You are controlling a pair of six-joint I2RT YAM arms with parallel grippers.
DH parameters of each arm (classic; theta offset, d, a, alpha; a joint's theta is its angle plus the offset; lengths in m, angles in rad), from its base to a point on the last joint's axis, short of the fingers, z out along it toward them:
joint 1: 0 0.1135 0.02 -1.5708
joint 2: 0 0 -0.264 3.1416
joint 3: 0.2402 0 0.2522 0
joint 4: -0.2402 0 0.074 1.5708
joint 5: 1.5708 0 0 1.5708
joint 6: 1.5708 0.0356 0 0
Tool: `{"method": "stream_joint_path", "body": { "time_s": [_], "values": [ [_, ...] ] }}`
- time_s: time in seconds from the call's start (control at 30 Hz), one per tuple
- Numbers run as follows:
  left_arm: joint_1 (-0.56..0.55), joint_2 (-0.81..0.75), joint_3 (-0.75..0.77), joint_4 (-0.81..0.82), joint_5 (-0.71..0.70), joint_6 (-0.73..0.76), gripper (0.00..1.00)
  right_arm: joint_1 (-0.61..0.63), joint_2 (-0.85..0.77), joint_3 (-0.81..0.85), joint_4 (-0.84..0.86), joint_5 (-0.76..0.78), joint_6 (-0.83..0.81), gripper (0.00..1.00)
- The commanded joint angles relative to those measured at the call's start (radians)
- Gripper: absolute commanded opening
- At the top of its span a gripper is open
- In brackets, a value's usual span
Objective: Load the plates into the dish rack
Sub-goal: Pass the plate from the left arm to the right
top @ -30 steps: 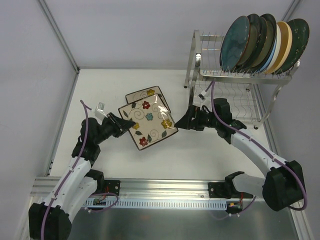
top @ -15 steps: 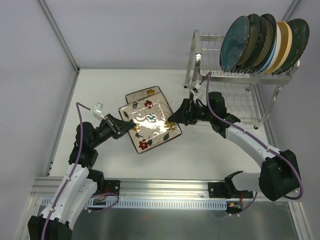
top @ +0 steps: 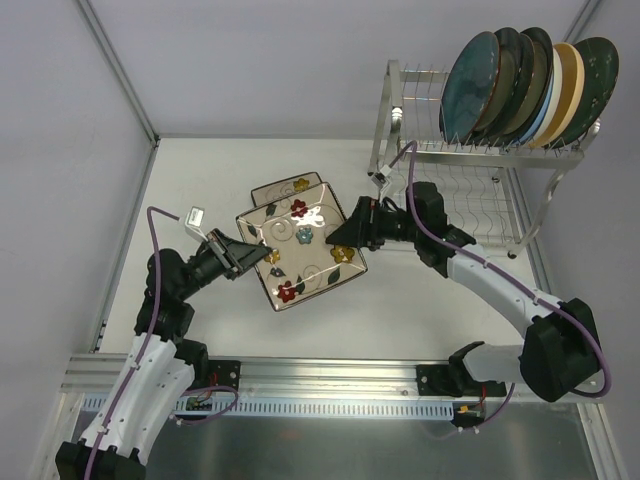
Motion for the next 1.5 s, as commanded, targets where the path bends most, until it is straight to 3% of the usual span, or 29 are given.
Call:
{"method": "stream_joint_path", "body": {
  "time_s": [0.0, 0.1, 0.2, 0.37, 0.6, 0.7, 0.83, 0.9, 1.07, 1.27, 1.3, 1.4, 1.47],
  "values": [
    [0.002, -0.055, 0.049, 0.274, 0.040, -0.089, 0.00, 0.018, -0.030, 0.037, 0.068, -0.039, 0.029, 0.84],
    [0.001, -0.059, 0.046, 0.278, 0.041, -0.094, 0.00, 0.021, -0.042, 0.037, 0.068, -0.054, 0.032, 0.74],
    [0.001, -0.061, 0.048, 0.281, 0.052, -0.091, 0.00, 0.021, -0.056, 0.033, 0.068, -0.066, 0.032, 0.56],
    [0.002, -0.062, 0.037, 0.281, 0.078, -0.089, 0.00, 0.021, -0.074, 0.034, 0.068, -0.089, 0.030, 0.40],
    [0.001, -0.055, 0.008, 0.281, 0.091, -0.080, 0.00, 0.022, -0.113, 0.039, 0.065, -0.108, 0.029, 0.09],
    [0.002, -0.047, -0.006, 0.281, 0.097, -0.072, 0.00, 0.022, -0.134, 0.045, 0.054, -0.111, 0.026, 0.01],
    [0.001, -0.024, -0.013, 0.281, 0.114, -0.054, 0.00, 0.022, -0.159, 0.057, 0.028, -0.119, 0.012, 0.00],
    [0.002, -0.015, -0.017, 0.281, 0.115, -0.043, 0.10, 0.021, -0.179, 0.067, 0.008, -0.109, -0.002, 0.01],
    [0.002, -0.004, -0.026, 0.277, 0.101, -0.022, 0.50, 0.022, -0.220, 0.088, -0.035, -0.067, -0.031, 0.01],
    [0.002, 0.001, -0.030, 0.248, 0.092, 0.004, 0.77, 0.021, -0.271, 0.119, -0.111, 0.004, -0.068, 0.01],
    [0.002, 0.001, -0.030, 0.240, 0.088, 0.018, 0.86, 0.021, -0.283, 0.132, -0.124, 0.019, -0.082, 0.01],
    [0.002, -0.006, -0.027, 0.176, 0.068, 0.046, 0.97, 0.021, -0.300, 0.168, -0.168, 0.042, -0.102, 0.01],
    [0.002, -0.013, -0.017, 0.130, 0.035, 0.089, 0.99, 0.022, -0.312, 0.189, -0.206, 0.070, -0.128, 0.01]
  ]
}}
